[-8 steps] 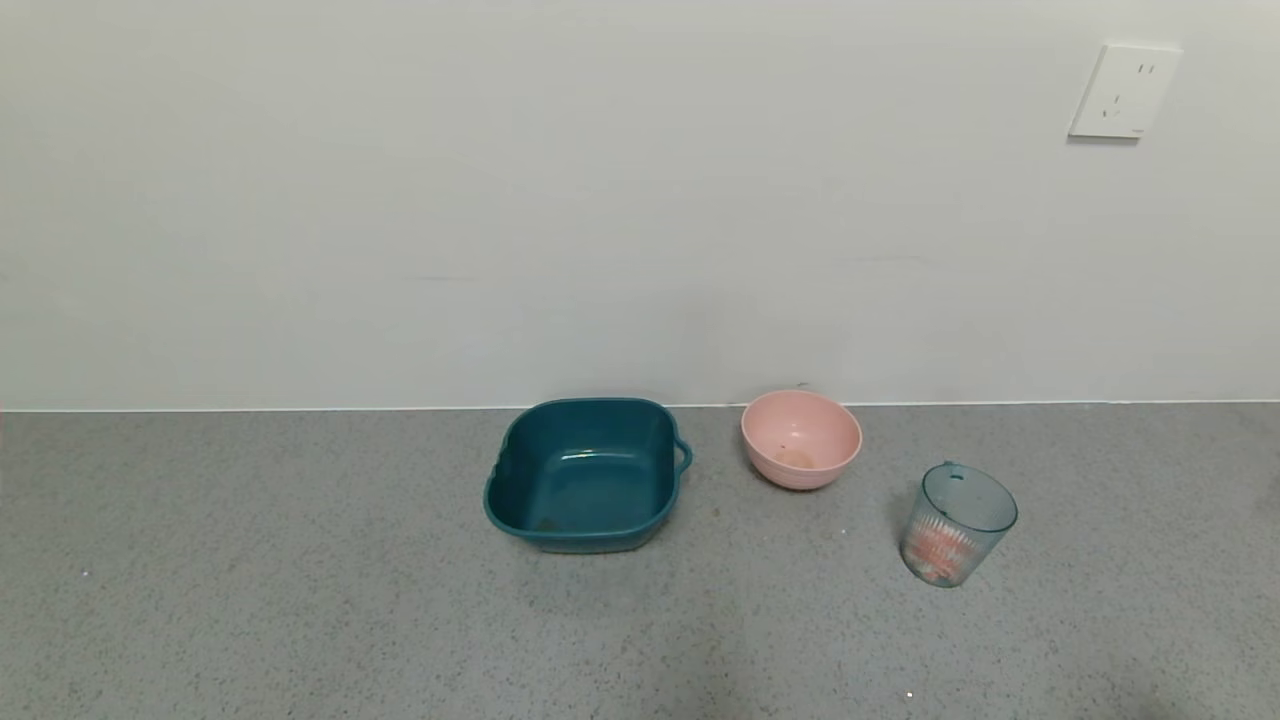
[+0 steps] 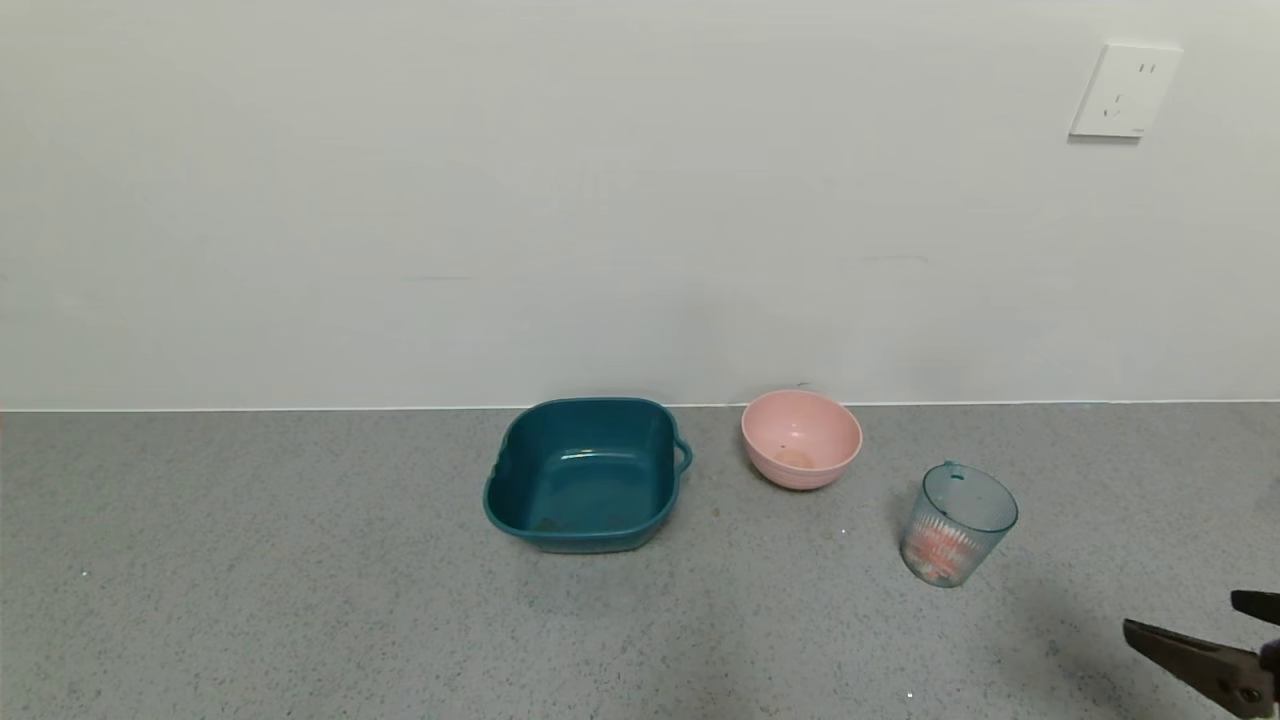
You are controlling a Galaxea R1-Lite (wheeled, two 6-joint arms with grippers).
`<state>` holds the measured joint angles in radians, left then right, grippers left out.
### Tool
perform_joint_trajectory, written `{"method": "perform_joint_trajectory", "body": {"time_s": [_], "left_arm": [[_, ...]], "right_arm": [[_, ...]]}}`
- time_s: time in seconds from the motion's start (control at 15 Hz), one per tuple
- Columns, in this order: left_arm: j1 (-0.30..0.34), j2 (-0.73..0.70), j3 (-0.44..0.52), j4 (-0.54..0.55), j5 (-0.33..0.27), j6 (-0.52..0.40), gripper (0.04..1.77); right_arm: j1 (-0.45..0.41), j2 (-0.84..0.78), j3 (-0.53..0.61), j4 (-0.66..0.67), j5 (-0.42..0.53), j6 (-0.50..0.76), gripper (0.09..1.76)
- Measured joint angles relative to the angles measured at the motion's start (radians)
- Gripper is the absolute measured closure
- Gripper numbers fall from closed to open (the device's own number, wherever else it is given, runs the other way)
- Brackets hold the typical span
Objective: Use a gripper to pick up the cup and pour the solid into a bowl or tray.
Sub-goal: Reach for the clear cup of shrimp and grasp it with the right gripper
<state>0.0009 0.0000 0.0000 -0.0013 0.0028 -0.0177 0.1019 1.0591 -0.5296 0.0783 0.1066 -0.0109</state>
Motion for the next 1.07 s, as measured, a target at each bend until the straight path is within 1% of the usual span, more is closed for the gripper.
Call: {"method": "perform_joint_trajectory", "body": {"time_s": [0.2, 0.47, 0.6, 0.87, 1.07], "left_arm": [[0.0, 0.0, 0.0, 0.0, 0.0, 0.0, 0.09], [0.0, 0.0, 0.0, 0.0, 0.0, 0.0, 0.09], [0.0, 0.0, 0.0, 0.0, 0.0, 0.0, 0.09], [0.0, 0.0, 0.0, 0.0, 0.0, 0.0, 0.09], [0.0, 0.0, 0.0, 0.0, 0.0, 0.0, 0.09]], "right_arm": [[0.003, 0.158, -0.012, -0.037, 0.011, -0.003, 0.14], [0.003, 0.359, -0.008, -0.21, 0.022, -0.004, 0.14], [0.003, 0.444, -0.008, -0.281, 0.054, -0.004, 0.14], [-0.006, 0.567, -0.024, -0.337, 0.067, -0.01, 0.14], [-0.011, 0.641, -0.031, -0.458, 0.067, -0.009, 0.14]]}}
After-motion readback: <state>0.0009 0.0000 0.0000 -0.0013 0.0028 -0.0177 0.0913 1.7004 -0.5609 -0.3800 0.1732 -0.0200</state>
